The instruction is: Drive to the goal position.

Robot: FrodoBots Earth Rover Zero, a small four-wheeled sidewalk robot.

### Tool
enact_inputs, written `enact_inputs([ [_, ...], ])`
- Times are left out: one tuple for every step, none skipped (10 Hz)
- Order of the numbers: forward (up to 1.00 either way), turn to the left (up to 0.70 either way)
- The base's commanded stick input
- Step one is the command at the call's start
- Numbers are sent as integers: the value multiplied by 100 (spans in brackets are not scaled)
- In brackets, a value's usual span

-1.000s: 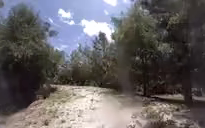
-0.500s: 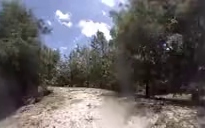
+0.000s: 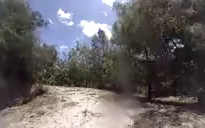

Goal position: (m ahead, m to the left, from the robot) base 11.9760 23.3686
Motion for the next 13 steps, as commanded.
enact_inputs([
  [85, 34],
  [85, 29],
  [85, 0],
  [85, 0],
  [85, 0],
  [85, 0],
  [85, 0],
  [85, 0],
  [85, 0],
  [85, 0],
  [85, 0],
  [85, 0],
  [85, 0],
])
